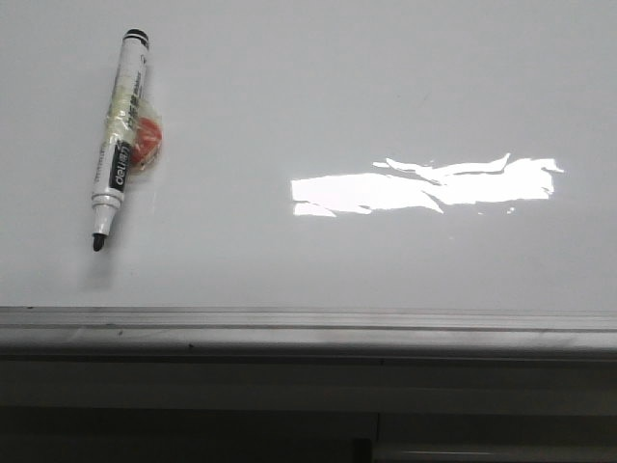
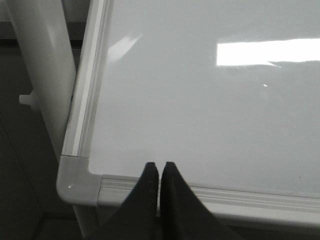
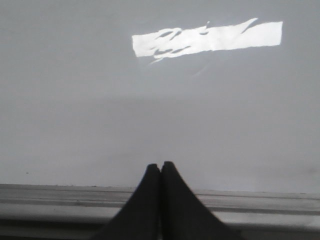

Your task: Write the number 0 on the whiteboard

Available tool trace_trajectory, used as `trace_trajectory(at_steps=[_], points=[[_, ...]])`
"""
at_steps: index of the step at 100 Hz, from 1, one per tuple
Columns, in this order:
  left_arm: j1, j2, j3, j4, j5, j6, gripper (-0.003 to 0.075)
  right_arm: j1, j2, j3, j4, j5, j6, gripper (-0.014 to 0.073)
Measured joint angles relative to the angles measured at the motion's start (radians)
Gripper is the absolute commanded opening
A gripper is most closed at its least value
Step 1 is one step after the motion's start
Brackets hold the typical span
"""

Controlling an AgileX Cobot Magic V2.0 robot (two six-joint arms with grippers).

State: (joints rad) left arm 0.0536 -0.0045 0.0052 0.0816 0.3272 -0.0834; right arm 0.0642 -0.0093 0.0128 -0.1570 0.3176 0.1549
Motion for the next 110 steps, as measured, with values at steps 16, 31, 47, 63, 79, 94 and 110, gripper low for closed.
trace_trajectory(at_steps=[16,31,47,63,79,94,110], points=[[0.000,0.000,0.000,0.002,0.000,0.000,-0.0020,0.000,0.000,0.000,0.000,0.000,0.000,-0.0069],[0.000,0.000,0.000,0.008,0.000,0.000,-0.0020,0.000,0.000,0.000,-0.008,0.000,0.000,-0.0069],[0.000,0.000,0.000,0.007,-0.007,0.000,-0.0020,0.000,0.000,0.000,-0.015,-0.018,0.000,-0.0069],[0.000,0.000,0.000,-0.031,-0.107,0.000,-0.0020,0.000,0.000,0.000,-0.018,-0.134,0.000,-0.0069],[0.000,0.000,0.000,-0.035,-0.159,0.000,-0.0020,0.000,0.000,0.000,-0.036,-0.246,0.000,-0.0069],[0.000,0.000,0.000,-0.035,-0.162,0.000,-0.0020,0.000,0.000,0.000,-0.044,-0.358,0.000,-0.0069],[0.000,0.000,0.000,-0.035,-0.173,-0.001,-0.0020,0.000,0.000,0.000,-0.037,-0.464,0.032,-0.0069]])
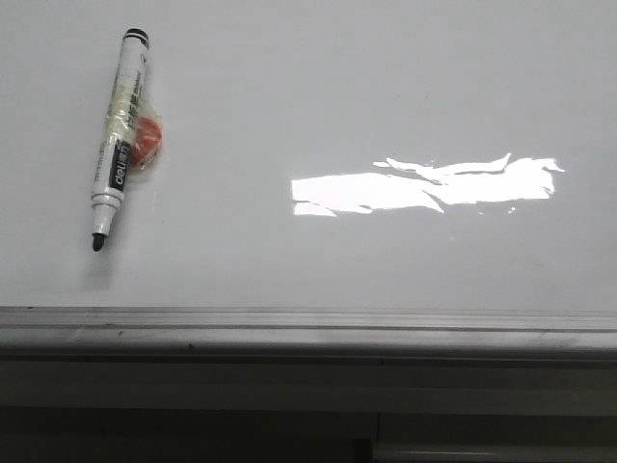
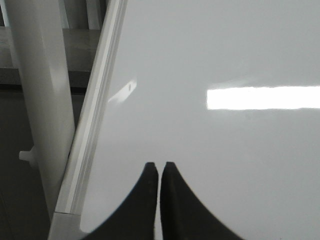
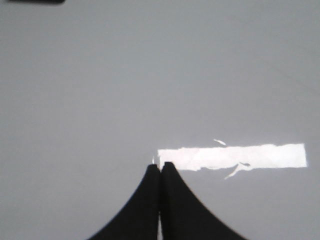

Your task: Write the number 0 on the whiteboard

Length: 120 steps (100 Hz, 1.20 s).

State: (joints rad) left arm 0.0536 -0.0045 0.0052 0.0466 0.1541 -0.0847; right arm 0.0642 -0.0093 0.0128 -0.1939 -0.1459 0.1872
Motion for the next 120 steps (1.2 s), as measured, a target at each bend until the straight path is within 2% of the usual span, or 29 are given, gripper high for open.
trace_trajectory(at_steps=[12,18,28,38,51,61,70,79,91,98,115,120], points=[[-0.004,0.000,0.000,-0.047,-0.062,0.000,-0.0020,0.000,0.000,0.000,0.016,-0.037,0.080,-0.0069],[-0.004,0.000,0.000,-0.113,-0.078,-0.003,-0.0020,0.000,0.000,-0.012,0.017,0.013,0.116,-0.0069],[-0.006,0.000,-0.002,-0.194,-0.046,-0.005,-0.0020,0.000,0.000,-0.091,0.035,0.220,0.160,-0.0069],[-0.006,0.009,-0.035,-0.228,0.020,-0.007,-0.0020,0.000,0.027,-0.240,0.083,0.441,0.173,-0.0069],[-0.006,0.061,-0.163,-0.265,0.116,-0.007,-0.0020,0.000,0.136,-0.437,0.127,0.820,0.176,-0.0069],[-0.006,0.094,-0.264,-0.294,0.162,-0.007,-0.0020,0.000,0.230,-0.536,0.136,1.013,0.176,-0.0069],[-0.006,0.102,-0.308,-0.310,0.119,-0.007,-0.0020,0.000,0.276,-0.557,0.140,1.072,0.177,-0.0069],[-0.006,0.102,-0.316,-0.316,0.037,-0.007,-0.0020,0.000,0.288,-0.559,0.142,1.091,0.177,-0.0069],[-0.008,0.113,-0.317,-0.320,-0.005,-0.007,-0.0015,0.000,0.290,-0.559,0.144,1.094,0.177,-0.0069],[-0.013,0.133,-0.317,-0.321,-0.003,-0.007,0.0035,0.000,0.290,-0.559,0.144,1.094,0.177,-0.0069],[-0.046,0.178,-0.317,-0.327,0.009,-0.007,0.0335,0.039,0.290,-0.559,0.124,1.094,0.177,-0.0069],[-0.058,0.194,-0.317,-0.327,0.015,-0.007,0.0395,0.062,0.290,-0.559,0.083,1.094,0.177,-0.0069]])
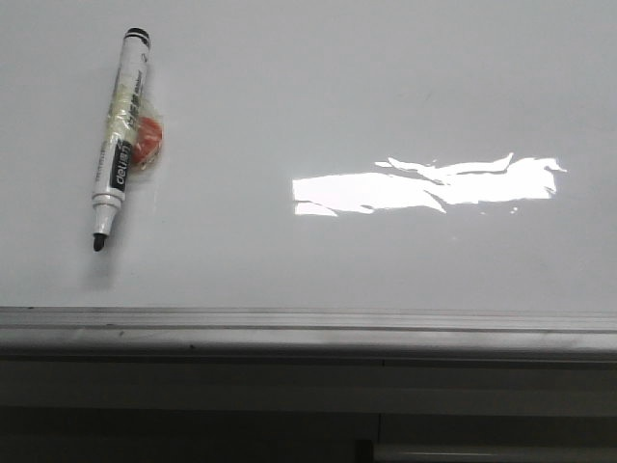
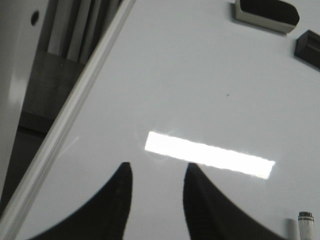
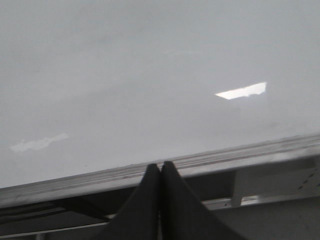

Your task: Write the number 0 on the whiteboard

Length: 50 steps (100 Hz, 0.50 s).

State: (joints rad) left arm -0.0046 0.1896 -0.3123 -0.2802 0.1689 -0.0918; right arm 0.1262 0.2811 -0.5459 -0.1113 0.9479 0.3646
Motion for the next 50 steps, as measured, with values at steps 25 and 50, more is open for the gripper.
trace_trajectory(at_steps=[25,50], points=[[-0.020,0.121,0.000,-0.032,-0.109,0.000,0.0341,0.113,0.000,0.000,-0.149,0.000,0.000,-0.0069],[-0.151,0.254,-0.064,0.175,-0.081,0.008,0.0178,0.135,0.000,0.000,-0.139,-0.024,0.000,-0.0069]])
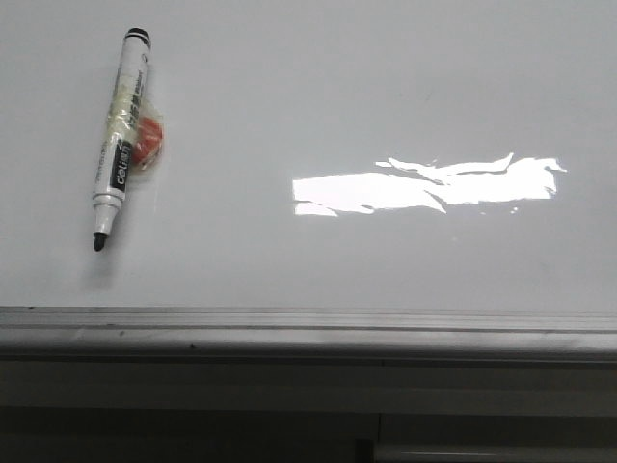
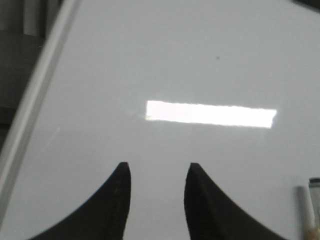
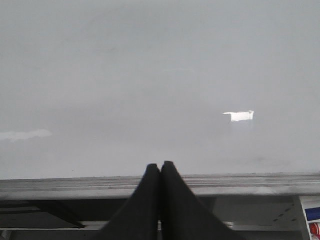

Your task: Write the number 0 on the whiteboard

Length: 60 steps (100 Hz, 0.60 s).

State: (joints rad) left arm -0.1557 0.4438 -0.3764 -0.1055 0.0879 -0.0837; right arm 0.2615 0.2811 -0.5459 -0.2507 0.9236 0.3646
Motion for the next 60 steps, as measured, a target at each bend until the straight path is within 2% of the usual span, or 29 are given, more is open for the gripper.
trace_trajectory(at_steps=[15,32,54,60], points=[[-0.177,0.073,-0.020,0.093,0.013,0.021,0.0178,0.000,0.000,0.000,0.024,-0.030,0.000,-0.0069],[-0.368,0.141,-0.023,0.057,0.015,0.025,0.0179,0.000,0.000,0.000,0.026,-0.044,0.000,-0.0069],[-0.475,0.251,-0.023,0.011,0.000,0.025,0.0182,0.000,0.000,0.000,0.026,-0.061,0.000,-0.0069],[-0.489,0.287,-0.023,-0.014,-0.003,0.025,0.0211,0.000,0.000,0.000,0.027,-0.062,0.000,-0.0069]])
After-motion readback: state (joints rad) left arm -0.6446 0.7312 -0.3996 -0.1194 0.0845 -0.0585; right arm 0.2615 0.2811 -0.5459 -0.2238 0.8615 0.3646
